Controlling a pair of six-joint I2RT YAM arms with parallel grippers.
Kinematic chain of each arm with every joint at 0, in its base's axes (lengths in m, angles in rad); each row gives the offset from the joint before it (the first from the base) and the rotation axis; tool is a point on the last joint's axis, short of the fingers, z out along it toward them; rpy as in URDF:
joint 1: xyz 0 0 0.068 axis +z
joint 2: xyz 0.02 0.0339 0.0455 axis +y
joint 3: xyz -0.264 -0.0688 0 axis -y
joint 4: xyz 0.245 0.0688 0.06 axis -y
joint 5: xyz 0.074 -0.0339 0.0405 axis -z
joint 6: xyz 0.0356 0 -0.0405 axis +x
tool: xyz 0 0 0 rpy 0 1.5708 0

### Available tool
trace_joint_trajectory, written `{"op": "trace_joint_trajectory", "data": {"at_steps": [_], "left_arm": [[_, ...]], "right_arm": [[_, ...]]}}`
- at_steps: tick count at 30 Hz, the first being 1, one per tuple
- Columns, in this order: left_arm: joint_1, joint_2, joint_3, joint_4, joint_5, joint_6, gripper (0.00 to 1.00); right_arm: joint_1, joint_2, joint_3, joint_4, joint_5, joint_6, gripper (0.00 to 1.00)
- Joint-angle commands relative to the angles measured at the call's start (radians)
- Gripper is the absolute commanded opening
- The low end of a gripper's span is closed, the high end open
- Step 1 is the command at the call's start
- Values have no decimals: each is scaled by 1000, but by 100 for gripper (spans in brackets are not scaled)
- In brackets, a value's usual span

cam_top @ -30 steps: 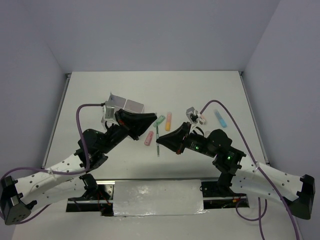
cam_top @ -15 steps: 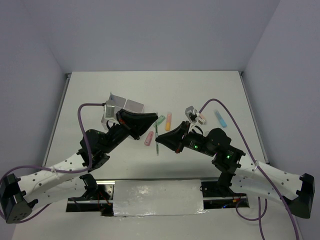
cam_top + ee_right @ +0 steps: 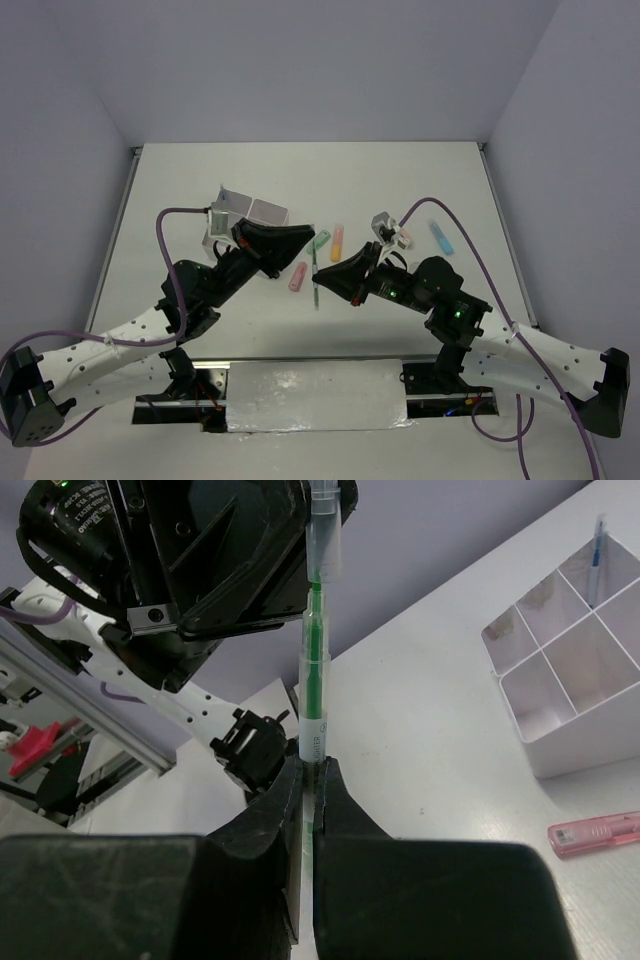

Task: Sort the stationery into containers
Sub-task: Close the pen cap on the pen.

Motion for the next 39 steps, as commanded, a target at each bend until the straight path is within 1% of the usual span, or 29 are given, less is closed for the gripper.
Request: {"op": "trace_joint_trajectory", "data": {"at_steps": [1,20,22,32,39], "left_arm": [[4,-18,-1,66,-20,-17,0],[4,19,-1,52,-13,-108,0],[2,25,8,31,-8,-117,0],[4,20,-20,17,-2,-146,0],[4,3,-7,6,1,-135,0]], "right_arm": [[12,-4,49,18,8,-18,0],[12,-4,86,-15,46,-64,0],[12,-4,94,-23,51,-73,0],[12,-5,137,-64,97,-118,0],[12,18,141,-77,123,-115,0]]}}
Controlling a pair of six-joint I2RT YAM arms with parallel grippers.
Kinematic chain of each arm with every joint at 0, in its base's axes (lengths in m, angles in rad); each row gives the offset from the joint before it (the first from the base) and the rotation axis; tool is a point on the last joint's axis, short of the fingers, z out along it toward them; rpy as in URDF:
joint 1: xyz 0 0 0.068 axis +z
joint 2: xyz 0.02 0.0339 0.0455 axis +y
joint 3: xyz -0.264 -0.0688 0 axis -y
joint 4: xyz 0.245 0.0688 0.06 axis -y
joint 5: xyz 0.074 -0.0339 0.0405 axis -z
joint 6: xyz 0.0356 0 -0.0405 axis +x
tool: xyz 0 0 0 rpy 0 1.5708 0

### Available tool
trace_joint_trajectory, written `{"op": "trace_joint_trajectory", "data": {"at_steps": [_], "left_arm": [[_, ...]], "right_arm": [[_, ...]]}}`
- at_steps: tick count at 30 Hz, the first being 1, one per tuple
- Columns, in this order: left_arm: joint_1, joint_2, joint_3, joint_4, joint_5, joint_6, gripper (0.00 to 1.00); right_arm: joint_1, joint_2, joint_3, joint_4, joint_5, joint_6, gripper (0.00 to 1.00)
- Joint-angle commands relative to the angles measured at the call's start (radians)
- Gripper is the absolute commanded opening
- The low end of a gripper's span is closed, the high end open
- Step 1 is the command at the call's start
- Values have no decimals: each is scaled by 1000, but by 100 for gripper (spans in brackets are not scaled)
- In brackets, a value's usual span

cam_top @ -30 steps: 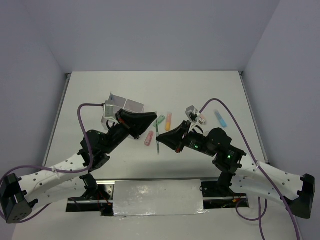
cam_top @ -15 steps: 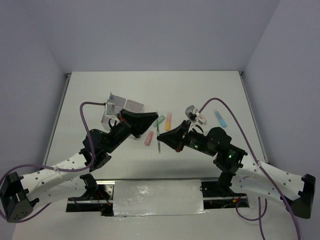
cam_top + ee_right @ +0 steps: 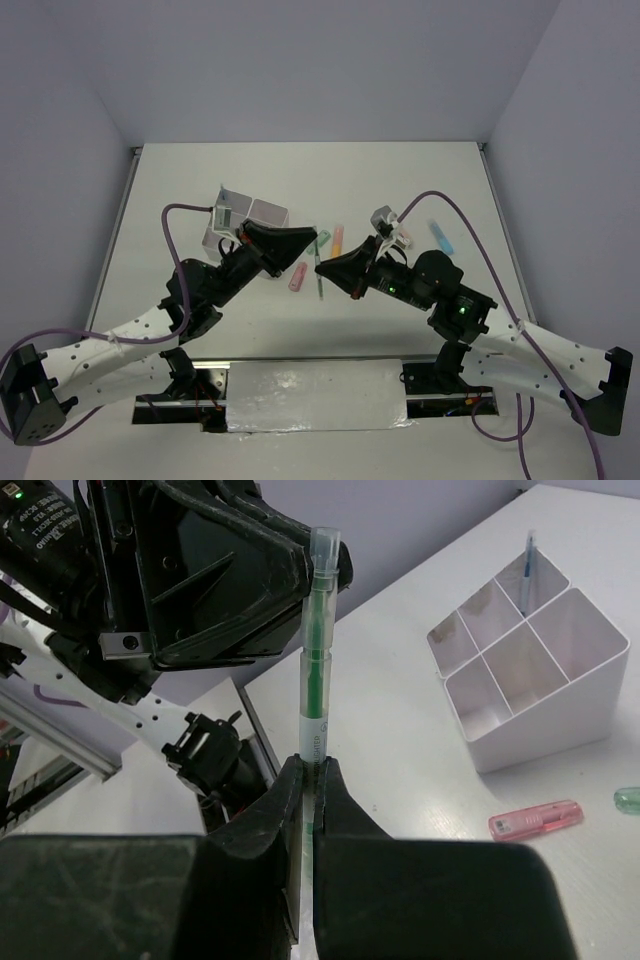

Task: Sort the stationery into containers
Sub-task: Close the pen cap on the pen.

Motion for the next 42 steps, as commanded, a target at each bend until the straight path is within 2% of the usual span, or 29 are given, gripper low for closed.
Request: {"op": "trace_joint_trajectory", "data": {"at_steps": [1,10,13,16,19,24,26,28,30,31,34,35,36,38,39,40,41,42], "left_arm": [[2,-18,3,17,13,-1,0],[0,-1,-5,33,42,13,0],[0,9,-19,47,55,16,4],[0,14,-22,28,67,28,11],[0,10,-16,1,67,47,30],[0,-10,15,-58,67,90,34],[0,-9,24,-65,78,106,45],[0,-6,32,-68,96,116,51],[0,-4,34,-65,111,123,46],[0,-4,32,-64,119,125,37],[0,-3,24,-64,134,130,29],[0,-1,26,-64,139,133,24],[0,-1,29,-73,144,134,12],[0,5,40,-76,162,145,2],[0,6,41,-72,174,156,0],[0,6,44,-62,209,162,0],[0,5,43,-36,231,168,0],[0,0,41,-18,252,182,0]], "right_arm": [[6,3,55,56,38,-16,0],[6,-9,69,94,28,-7,0],[6,-26,49,163,41,1,0],[6,-29,51,166,60,-7,0],[6,1,74,149,14,-33,0],[6,31,63,149,-41,-38,0],[6,29,55,149,-31,-36,0],[5,25,58,143,-23,-42,0],[7,26,64,129,-21,-48,0],[6,23,69,125,-18,-48,0],[6,21,71,117,-1,-48,0],[6,20,72,114,-4,-50,0],[6,23,77,113,-9,-51,0],[6,31,78,106,-38,-61,0],[6,35,80,103,-55,-65,3],[6,40,81,93,-72,-70,11],[6,47,80,91,-101,-74,29],[6,49,74,91,-110,-74,34]]}}
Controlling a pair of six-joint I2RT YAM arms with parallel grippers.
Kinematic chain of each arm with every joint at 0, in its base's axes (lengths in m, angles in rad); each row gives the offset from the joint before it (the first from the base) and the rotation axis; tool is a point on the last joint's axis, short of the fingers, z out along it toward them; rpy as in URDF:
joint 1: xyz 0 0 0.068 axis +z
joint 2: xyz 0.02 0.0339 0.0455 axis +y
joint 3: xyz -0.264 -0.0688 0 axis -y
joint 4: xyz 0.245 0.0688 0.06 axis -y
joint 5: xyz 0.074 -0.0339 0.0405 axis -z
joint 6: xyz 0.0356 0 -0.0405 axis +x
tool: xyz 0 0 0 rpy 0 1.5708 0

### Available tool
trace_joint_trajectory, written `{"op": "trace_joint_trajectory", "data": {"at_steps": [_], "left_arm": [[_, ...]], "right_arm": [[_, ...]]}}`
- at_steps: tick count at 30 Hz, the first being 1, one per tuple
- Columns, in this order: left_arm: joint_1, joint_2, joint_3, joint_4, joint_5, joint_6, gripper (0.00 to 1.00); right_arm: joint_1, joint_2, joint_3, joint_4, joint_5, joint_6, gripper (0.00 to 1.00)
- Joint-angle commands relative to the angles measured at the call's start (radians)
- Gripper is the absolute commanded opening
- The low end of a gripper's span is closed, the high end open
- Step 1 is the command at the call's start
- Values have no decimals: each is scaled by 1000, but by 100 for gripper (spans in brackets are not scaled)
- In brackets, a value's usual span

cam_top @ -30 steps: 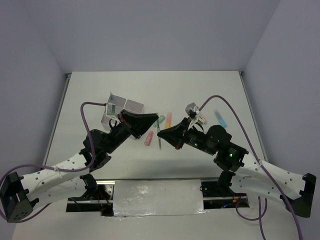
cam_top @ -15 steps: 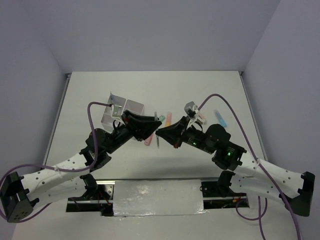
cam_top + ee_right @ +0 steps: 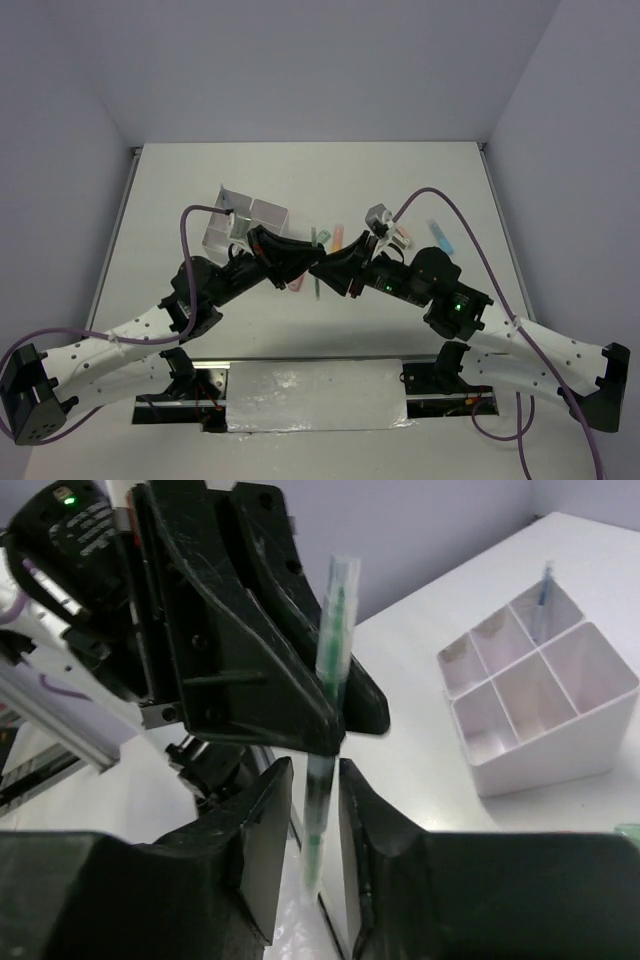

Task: Sort the stationery into containers
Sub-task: Close the pen cap on the pen.

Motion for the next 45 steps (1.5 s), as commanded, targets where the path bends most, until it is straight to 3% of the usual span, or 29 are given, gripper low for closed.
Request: {"op": "trace_joint_trajectory", "data": {"at_steps": [1,5,7,9,10,11,12,14,15,18,20,26,35,43,45], "left_arm": [[-3,-4,34,78,116,42,0],[-3,-16,23,156,202,50,0],[-3,-16,17,175,215,43,0],[-3,-16,14,192,212,38,0],[-3,-18,8,196,209,33,0],[-3,-24,4,199,196,32,0],[-3,-27,7,193,185,33,2],[-3,-32,15,152,140,38,25],[-3,-33,29,108,128,45,47],[-3,-36,73,21,101,68,64],[-3,-44,99,3,90,90,66],[-3,-64,162,-66,50,139,65],[-3,-41,187,-117,25,158,50],[-3,-25,167,-127,48,138,48],[-3,-22,166,-131,57,133,32]], "right_arm": [[4,14,47,49,-81,-35,36],[2,11,24,77,-98,-22,44],[4,16,22,92,-119,-17,41],[4,17,19,103,-133,-17,25],[4,19,18,106,-133,-14,6],[4,19,15,107,-132,-12,0],[4,19,13,106,-129,-12,0],[4,13,2,109,-118,-12,0],[4,4,-8,112,-112,-11,0],[4,-9,-13,100,-107,-19,0],[4,-3,-8,86,-107,-23,0],[4,16,2,74,-122,-29,0],[5,36,15,57,-127,-35,0],[2,37,45,26,-107,-51,0],[4,40,56,18,-90,-57,0]]}}
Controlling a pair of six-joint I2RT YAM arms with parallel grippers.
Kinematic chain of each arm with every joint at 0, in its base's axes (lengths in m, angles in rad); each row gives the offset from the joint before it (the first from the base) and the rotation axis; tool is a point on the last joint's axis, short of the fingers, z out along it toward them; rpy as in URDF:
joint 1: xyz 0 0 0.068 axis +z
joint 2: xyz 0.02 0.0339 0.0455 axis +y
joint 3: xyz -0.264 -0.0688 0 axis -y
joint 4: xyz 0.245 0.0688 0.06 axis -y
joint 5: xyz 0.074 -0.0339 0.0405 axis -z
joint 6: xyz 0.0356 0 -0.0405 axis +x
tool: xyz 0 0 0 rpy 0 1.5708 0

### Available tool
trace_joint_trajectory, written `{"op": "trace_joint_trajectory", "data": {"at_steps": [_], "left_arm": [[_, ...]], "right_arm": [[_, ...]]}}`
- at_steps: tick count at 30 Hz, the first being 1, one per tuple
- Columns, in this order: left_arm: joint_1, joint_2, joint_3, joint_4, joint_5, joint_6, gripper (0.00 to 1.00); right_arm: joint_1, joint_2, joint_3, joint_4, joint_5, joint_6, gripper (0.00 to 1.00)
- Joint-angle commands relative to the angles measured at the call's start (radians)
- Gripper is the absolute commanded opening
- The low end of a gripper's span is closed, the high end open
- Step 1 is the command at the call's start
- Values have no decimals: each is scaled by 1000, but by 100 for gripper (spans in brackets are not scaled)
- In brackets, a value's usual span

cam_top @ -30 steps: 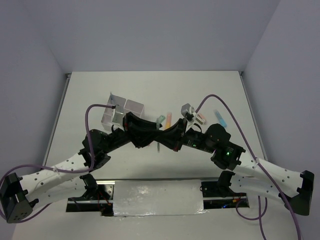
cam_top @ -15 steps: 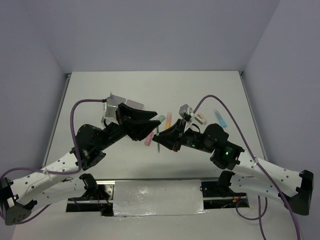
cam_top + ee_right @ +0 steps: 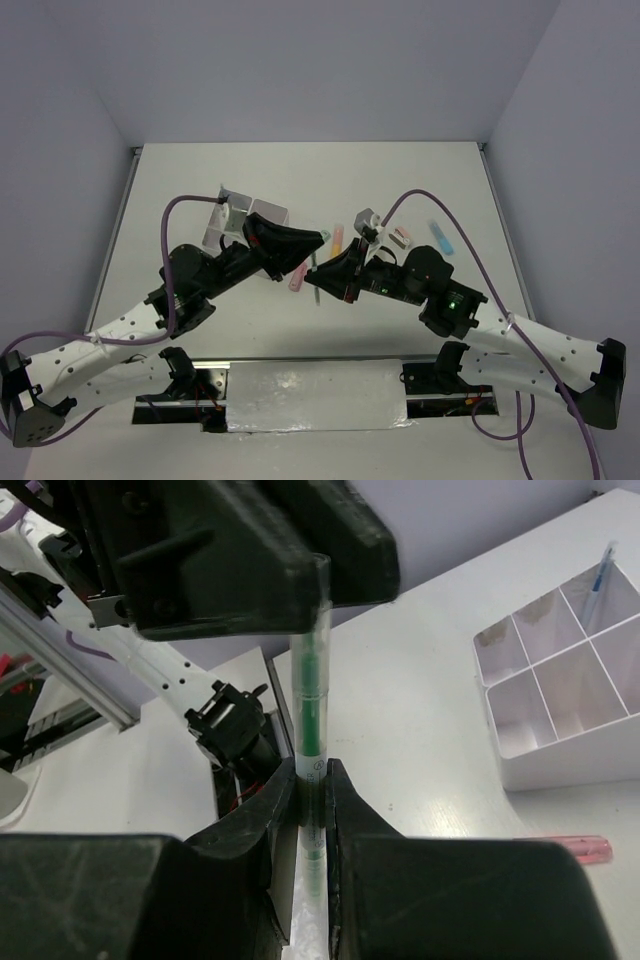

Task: Sort the stationery into containers
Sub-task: Close the pen cap on the pen.

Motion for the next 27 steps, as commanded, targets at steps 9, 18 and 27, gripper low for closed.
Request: {"op": "trace_joint_trajectory", "data": {"at_steps": [9,18,27], "left_arm": [[-7,17,-51,44,73,-42,0],[-97,59,-282,175,60,-92,0],[-122,-50,-266,-45,-69,-28,12]], "right_arm": [[-1,43,185,-54,112,-115,0],[-82,217,551,-95,116,-189,0],[-88,250,529,-66,7,-192,0]]}}
